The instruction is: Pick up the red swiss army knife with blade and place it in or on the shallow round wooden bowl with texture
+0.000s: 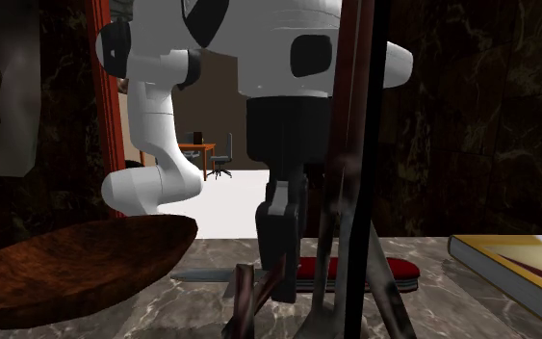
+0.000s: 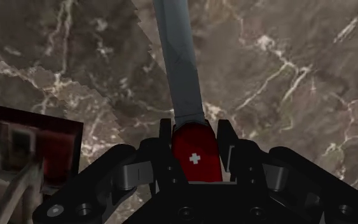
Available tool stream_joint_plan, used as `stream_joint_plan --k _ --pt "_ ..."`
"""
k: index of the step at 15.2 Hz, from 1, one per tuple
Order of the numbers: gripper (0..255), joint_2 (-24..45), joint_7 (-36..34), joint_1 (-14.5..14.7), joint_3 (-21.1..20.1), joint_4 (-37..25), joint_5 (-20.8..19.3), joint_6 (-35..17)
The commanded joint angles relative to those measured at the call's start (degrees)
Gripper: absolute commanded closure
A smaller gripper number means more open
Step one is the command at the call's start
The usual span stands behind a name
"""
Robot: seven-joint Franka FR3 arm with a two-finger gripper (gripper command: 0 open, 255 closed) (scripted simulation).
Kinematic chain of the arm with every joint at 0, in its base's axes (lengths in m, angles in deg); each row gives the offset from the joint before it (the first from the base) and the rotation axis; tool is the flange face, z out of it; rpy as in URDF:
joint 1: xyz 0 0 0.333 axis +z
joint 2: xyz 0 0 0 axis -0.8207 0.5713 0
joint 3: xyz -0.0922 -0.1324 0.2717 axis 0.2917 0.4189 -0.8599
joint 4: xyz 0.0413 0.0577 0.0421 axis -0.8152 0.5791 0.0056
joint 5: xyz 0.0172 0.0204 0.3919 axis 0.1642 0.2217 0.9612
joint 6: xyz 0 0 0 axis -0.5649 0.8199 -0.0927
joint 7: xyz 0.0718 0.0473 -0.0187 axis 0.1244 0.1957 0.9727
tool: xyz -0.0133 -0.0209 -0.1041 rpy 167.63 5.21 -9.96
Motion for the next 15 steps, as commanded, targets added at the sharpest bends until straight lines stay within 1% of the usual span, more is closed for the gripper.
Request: stream_joint_plan --k 1,15 --pt "255 -0.1 0.0 0.0 0.0 -1.4 0.0 1.5" --pt "255 0.4 0.0 0.0 0.0 -12.8 0.0 12.4"
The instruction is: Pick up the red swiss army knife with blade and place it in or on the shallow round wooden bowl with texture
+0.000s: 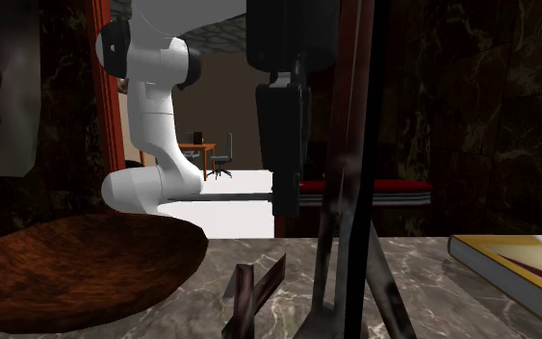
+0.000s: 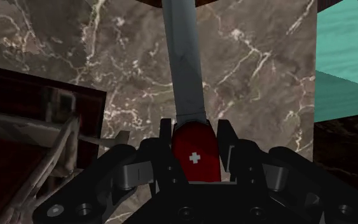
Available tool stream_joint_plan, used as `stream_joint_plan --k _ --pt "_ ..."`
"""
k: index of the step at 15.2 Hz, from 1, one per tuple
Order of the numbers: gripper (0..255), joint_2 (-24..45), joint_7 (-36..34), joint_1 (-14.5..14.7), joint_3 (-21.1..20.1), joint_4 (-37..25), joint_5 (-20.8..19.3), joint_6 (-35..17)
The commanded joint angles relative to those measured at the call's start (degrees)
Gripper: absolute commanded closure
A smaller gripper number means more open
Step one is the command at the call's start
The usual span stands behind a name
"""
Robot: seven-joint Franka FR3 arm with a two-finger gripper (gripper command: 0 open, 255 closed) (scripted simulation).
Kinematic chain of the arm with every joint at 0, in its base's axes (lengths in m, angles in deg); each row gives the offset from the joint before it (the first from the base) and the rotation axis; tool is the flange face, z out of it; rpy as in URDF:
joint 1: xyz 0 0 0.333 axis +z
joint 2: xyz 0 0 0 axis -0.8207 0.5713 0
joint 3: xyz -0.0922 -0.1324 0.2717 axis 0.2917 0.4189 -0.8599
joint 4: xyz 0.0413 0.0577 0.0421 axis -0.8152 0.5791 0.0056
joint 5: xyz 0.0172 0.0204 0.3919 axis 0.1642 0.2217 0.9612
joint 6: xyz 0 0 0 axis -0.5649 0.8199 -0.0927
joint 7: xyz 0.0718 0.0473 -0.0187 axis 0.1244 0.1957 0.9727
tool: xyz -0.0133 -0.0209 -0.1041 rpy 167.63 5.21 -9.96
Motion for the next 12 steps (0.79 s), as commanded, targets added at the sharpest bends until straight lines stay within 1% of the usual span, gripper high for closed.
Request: stream_joint_plan --k 1,3,4,8,12 --pt "255 0.3 0.1 0.0 0.0 -1.9 0.0 1.7" --pt "255 0.6 0.1 0.0 0.0 -3.9 0.0 3.3" --pt "255 0.6 0.1 0.0 0.0 -3.9 0.0 3.3" --pt "255 -5.6 4.3 -2.1 2.2 3.1 -0.2 2.5" --pt "255 -11.0 8.6 -4.0 4.8 8.7 -1.0 2.3"
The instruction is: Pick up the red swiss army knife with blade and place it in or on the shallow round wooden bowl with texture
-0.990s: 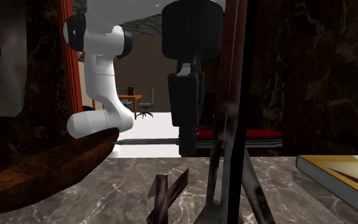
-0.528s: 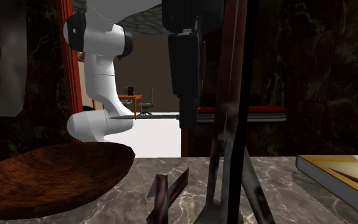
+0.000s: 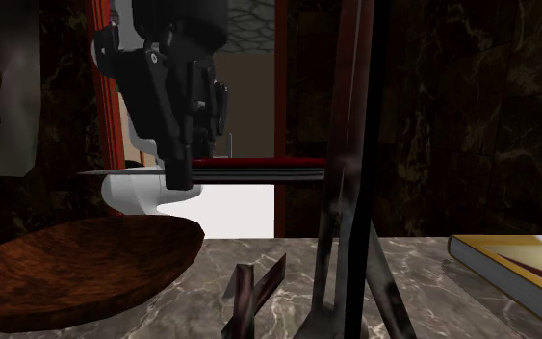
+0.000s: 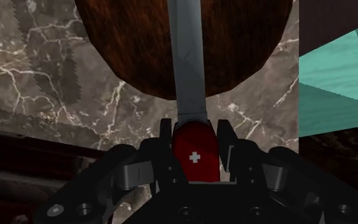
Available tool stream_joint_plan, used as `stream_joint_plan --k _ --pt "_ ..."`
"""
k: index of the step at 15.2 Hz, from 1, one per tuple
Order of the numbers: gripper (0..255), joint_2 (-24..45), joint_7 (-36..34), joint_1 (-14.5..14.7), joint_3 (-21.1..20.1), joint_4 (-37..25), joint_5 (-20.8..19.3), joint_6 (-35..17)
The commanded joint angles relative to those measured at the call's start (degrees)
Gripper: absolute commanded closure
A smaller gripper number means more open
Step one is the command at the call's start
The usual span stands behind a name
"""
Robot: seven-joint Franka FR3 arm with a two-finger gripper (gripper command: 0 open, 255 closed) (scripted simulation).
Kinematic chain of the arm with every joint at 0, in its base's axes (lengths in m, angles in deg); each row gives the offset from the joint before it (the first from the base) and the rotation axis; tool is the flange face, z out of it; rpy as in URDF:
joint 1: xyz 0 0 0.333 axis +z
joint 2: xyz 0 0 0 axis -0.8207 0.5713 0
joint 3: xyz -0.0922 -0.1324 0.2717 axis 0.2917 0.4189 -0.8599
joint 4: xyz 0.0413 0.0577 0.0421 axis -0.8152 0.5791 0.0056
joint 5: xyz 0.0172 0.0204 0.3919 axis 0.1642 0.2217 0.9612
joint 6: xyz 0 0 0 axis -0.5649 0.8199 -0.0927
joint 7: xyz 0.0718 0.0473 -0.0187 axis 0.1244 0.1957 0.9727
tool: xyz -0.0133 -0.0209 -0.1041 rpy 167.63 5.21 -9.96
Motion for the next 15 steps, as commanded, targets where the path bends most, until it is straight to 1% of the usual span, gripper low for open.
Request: stream_joint_plan --k 1,6,7,15 --pt "255 -2.7 2.4 -1.0 1.4 2.4 -0.5 0.3" --pt "255 -8.2 8.0 -3.4 5.0 7.3 -2.1 0.7" --pt "255 -9.8 10.0 -4.3 6.3 8.6 -2.8 0.9" --pt "255 -10.6 9.9 -4.4 6.5 15.6 -3.1 -5.2"
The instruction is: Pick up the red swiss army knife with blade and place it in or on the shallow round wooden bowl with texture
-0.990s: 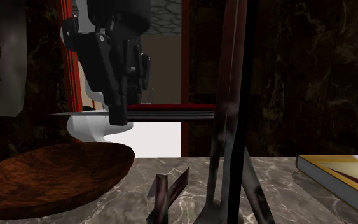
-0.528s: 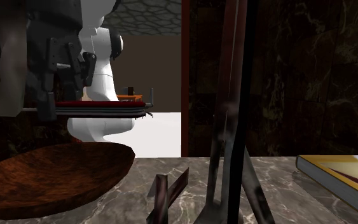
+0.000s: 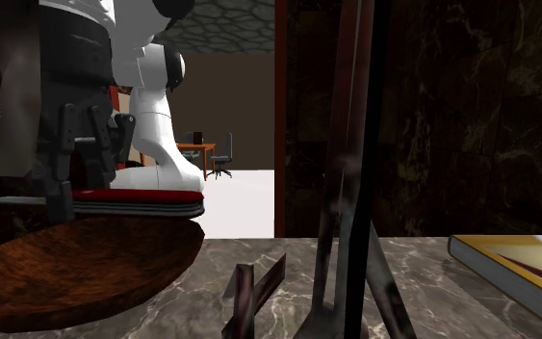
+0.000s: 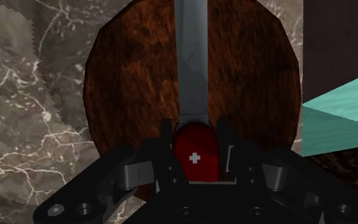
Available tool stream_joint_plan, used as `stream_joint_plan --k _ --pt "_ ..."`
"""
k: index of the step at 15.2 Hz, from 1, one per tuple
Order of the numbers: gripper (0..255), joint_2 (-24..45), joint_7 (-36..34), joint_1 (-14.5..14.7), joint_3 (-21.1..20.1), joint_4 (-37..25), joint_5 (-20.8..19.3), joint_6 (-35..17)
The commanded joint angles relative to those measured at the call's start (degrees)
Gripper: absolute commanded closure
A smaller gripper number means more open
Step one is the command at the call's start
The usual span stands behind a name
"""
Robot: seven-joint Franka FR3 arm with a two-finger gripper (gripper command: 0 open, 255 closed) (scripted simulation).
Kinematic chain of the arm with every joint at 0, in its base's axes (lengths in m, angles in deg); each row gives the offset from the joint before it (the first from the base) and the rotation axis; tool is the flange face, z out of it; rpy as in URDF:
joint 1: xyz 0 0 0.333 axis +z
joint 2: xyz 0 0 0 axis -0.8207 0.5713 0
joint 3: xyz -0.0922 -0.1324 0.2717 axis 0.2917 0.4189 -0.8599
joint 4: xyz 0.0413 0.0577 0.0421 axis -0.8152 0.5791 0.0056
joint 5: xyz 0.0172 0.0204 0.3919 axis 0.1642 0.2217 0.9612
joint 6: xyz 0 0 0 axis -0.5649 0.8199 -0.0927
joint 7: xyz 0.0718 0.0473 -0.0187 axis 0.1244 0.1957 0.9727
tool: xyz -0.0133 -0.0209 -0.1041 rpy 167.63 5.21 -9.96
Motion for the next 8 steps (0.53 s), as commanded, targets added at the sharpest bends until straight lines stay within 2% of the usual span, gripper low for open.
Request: stream_joint_plan --k 1,6,8 --pt "255 -0.2 0.1 -0.1 0.1 1.7 -0.1 -1.5" --pt "255 -0.3 0.0 -0.2 0.3 5.7 -0.2 -5.5" --pt "255 -0.3 0.0 -0.2 0.3 5.7 -0.2 -5.5"
